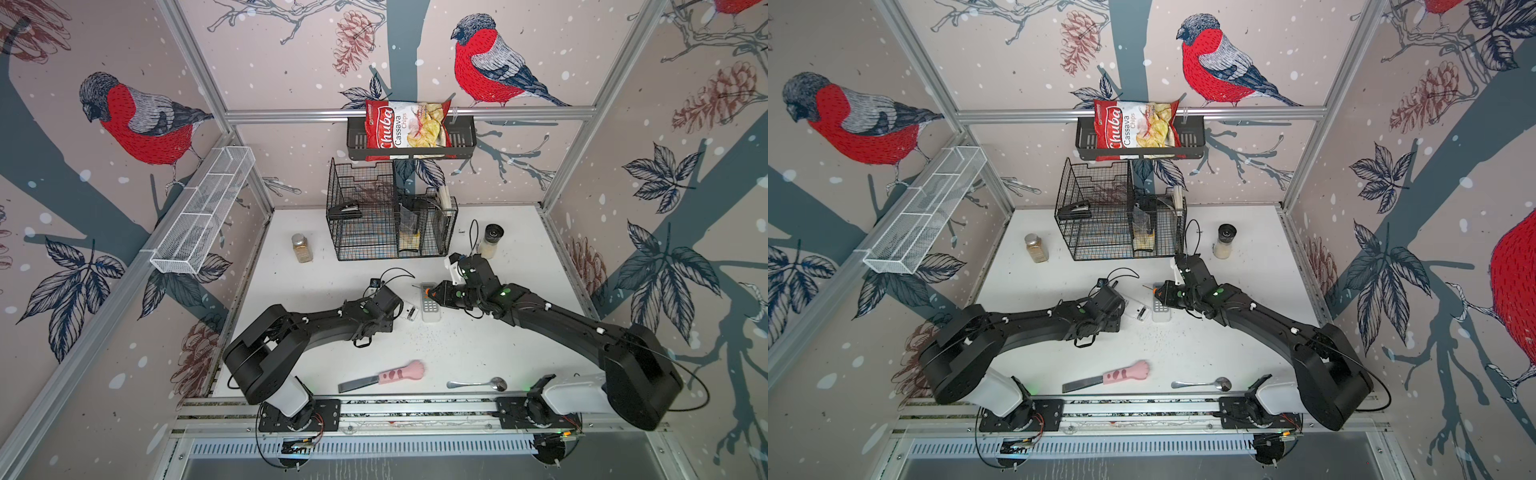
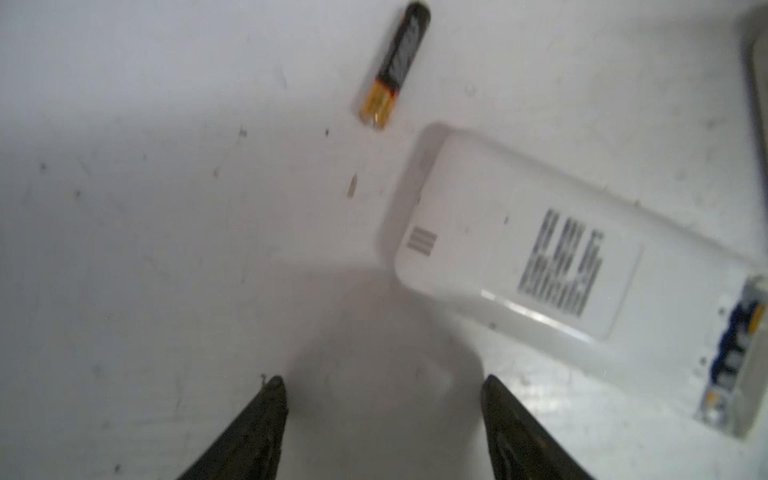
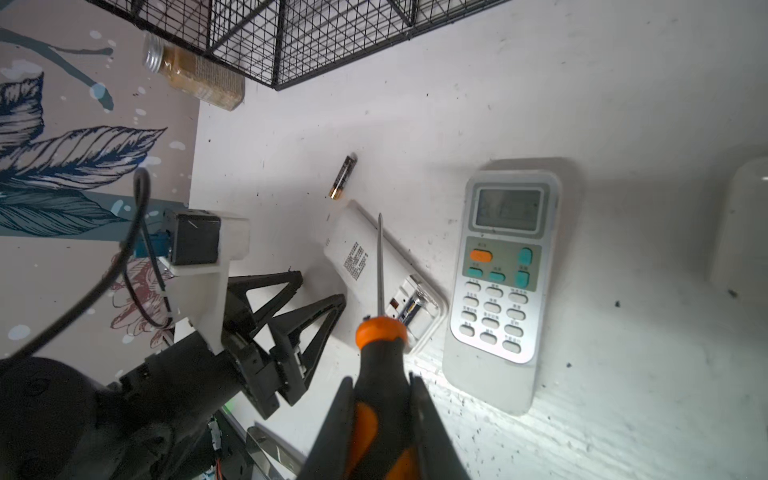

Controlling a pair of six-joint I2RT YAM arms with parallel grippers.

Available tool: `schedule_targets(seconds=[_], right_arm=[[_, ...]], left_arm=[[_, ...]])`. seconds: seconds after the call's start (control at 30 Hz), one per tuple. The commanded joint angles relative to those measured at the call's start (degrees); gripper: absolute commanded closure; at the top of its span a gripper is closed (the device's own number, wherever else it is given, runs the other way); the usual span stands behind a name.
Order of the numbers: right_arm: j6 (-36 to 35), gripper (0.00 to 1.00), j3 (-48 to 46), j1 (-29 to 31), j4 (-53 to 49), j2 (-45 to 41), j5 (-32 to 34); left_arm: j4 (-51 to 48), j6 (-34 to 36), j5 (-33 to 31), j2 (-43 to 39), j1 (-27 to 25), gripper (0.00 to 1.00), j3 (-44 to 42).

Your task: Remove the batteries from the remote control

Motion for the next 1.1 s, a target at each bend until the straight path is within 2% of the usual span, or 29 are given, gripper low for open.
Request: schedule_targets(seconds=[0.0, 0.1, 0.23, 0.4, 0.53, 0.8, 1.07], right_arm=[[-0.2, 0.99, -0.8, 0.6, -1.1, -1.4, -0.9], [2.2, 0.99, -2.5, 2.6, -1.6, -3.5, 0.0], [6.7, 0.99, -5.4, 5.9, -0.6, -6.5, 2.1], [11.8, 0.99, -9.1, 7.9, 3.4, -7.6, 3.9], [13.8, 0.99, -10.9, 8.1, 4.9, -8.1, 5.0], [16.1, 0.99, -13.3, 8.1, 6.5, -9.0, 5.4], [17.1, 0.99, -15.1, 8.0, 8.6, -9.1, 4.5]], left_arm=[[-8.4, -0.8, 6.0, -3.7, 0.3, 0.28, 0.7], [-7.6, 0.0, 8.0, -7.6, 2.0, 0.29, 1.4], [-1.2, 2.0, 13.7, -9.5, 7.6, 0.34, 0.4], [7.1, 4.1, 19.4, -7.5, 12.6, 0.37, 0.9], [12.7, 5.7, 23.7, -4.3, 14.0, 0.38, 2.4], [14.8, 7.7, 23.7, 1.1, 14.6, 0.39, 4.5], [14.0, 9.8, 20.9, 4.9, 14.7, 0.40, 5.0]])
